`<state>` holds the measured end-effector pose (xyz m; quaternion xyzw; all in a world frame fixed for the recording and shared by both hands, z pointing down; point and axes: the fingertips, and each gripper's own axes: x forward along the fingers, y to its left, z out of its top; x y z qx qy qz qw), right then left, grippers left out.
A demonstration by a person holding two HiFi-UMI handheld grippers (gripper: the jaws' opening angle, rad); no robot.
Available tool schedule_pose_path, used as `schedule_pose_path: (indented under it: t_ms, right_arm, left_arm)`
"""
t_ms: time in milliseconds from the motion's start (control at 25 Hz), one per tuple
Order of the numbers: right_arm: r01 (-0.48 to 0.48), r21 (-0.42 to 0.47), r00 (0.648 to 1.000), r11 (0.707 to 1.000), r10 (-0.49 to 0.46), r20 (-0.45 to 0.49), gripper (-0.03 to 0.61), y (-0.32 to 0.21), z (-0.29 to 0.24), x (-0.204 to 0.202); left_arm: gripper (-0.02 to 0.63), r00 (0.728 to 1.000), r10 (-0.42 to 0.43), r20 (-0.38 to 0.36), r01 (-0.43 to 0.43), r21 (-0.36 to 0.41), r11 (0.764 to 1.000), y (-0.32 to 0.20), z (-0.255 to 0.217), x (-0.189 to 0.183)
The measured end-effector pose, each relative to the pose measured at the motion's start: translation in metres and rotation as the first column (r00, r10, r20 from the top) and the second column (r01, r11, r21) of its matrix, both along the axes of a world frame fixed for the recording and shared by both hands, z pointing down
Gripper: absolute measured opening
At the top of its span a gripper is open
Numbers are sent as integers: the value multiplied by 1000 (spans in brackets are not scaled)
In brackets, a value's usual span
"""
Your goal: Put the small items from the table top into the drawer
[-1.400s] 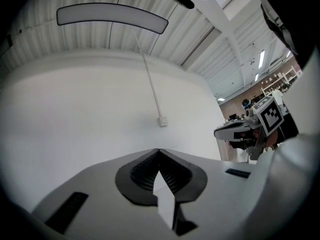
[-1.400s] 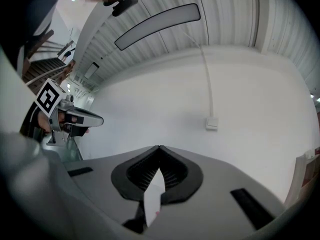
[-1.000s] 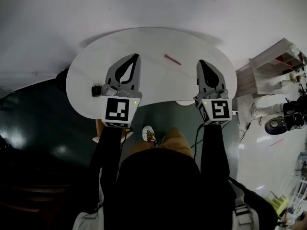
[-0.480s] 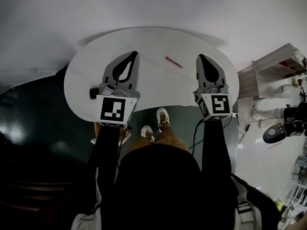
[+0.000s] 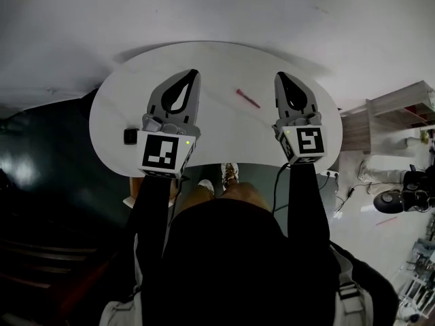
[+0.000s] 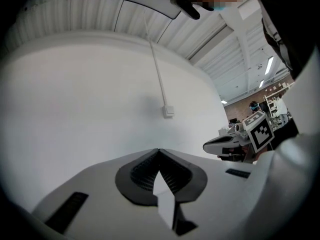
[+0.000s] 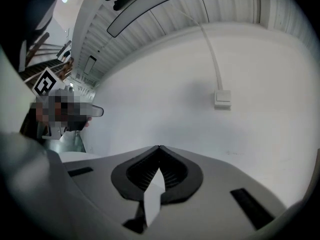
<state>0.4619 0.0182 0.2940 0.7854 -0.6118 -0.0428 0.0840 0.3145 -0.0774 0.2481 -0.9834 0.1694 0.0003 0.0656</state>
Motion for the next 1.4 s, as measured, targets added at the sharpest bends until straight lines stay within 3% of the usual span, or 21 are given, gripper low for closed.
schedule_pose_path:
  t_ms: [160,280,320,360,480,680,1080,1280,1360,1400]
  right_arm:
    - [77,-127,997,989,-73,34,18,-22,30,9]
    - [156,-266,987,951,-139,84,32,-36,71,15]
    - [187,-313,981,931,-160,110,108,-40,87,16]
    - [215,-362,975,907,-178,134,143,-43,105,17]
    - [269,-497,963,825,-215,163,143,-48,154,18]
    - [319,-636,947,703,-259,189,148,-49,222,17]
    - [383,-757,923,530,-251,292,149,-41,317,20]
    - [385,-790,923,477,-219,317,148,-36,351,28]
    - [401,-782,916,477,-210,342,137,-35,353,28]
    - [409,-778,913,476,-213,349,103,-35,352,28]
  left_arm:
    - [14,999,-41,26,41,7,999,-12,10,10]
    - [14,999,-40,29,41,-17,999,-11,12,21]
    - [14,999,-40,31,41,-21,999,-11,13,23]
    - [14,998,-46,35,46,-25,999,-11,15,25]
    - [14,997,-62,46,63,-32,997,-15,23,28]
    - [14,994,-94,61,98,-53,994,-17,31,35]
    - [14,988,-124,93,130,-65,989,-18,40,38]
    - [14,984,-139,111,148,-69,987,-23,44,36]
    - [14,983,-146,114,154,-71,985,-24,46,35]
    - [14,982,-149,115,158,-72,985,-25,47,34]
